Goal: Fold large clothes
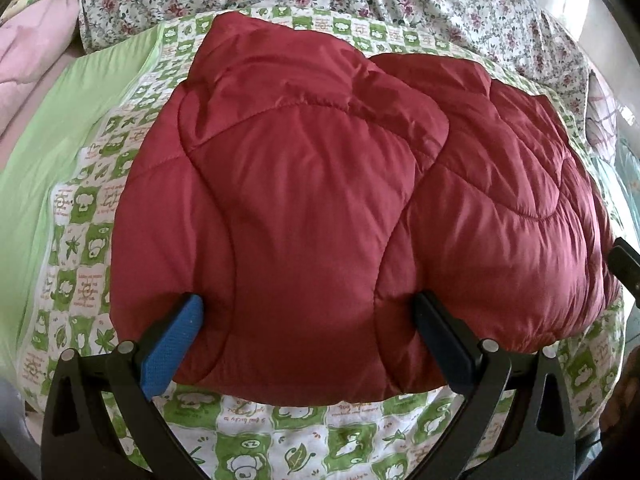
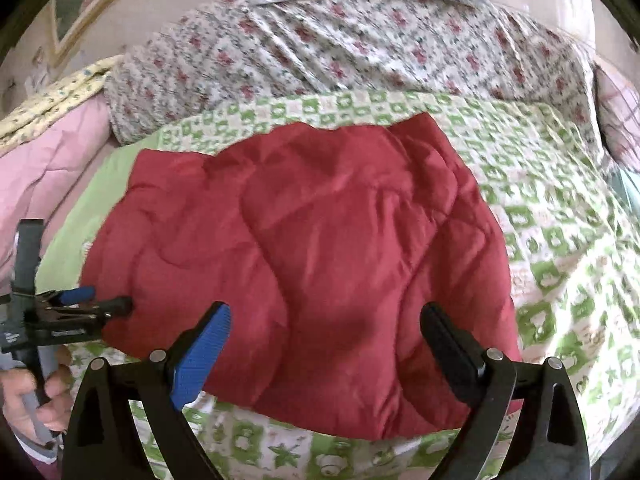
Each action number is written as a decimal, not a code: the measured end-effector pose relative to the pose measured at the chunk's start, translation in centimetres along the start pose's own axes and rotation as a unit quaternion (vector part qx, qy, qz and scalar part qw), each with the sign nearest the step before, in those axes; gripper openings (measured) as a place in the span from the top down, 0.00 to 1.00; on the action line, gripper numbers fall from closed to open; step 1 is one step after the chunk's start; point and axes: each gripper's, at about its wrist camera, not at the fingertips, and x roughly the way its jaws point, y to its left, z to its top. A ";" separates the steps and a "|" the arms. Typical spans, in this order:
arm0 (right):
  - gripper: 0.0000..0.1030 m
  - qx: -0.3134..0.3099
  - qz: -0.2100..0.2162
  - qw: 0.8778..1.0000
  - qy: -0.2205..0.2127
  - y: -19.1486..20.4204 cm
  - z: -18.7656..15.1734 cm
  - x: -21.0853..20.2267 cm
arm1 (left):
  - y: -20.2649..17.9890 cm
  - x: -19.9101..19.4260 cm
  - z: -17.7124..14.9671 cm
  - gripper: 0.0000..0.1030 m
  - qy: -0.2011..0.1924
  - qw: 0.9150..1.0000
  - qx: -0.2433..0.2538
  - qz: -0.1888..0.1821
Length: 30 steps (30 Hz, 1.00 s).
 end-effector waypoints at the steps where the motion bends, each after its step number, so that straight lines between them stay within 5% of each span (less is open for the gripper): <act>1: 0.07 -0.002 0.006 1.000 0.002 0.2 0.1 0.2 | 0.0 0.0 0.0 0.00 0.000 1.000 0.000 0.000; 13: 0.06 -0.013 0.006 1.000 0.020 0.6 0.9 2.1 | 0.7 -1.2 1.8 0.00 -0.015 1.000 -0.013 -0.019; 30: 0.02 0.035 -0.033 0.997 0.066 -3.9 3.2 8.7 | -0.3 2.5 5.8 0.00 -0.005 1.000 0.014 0.018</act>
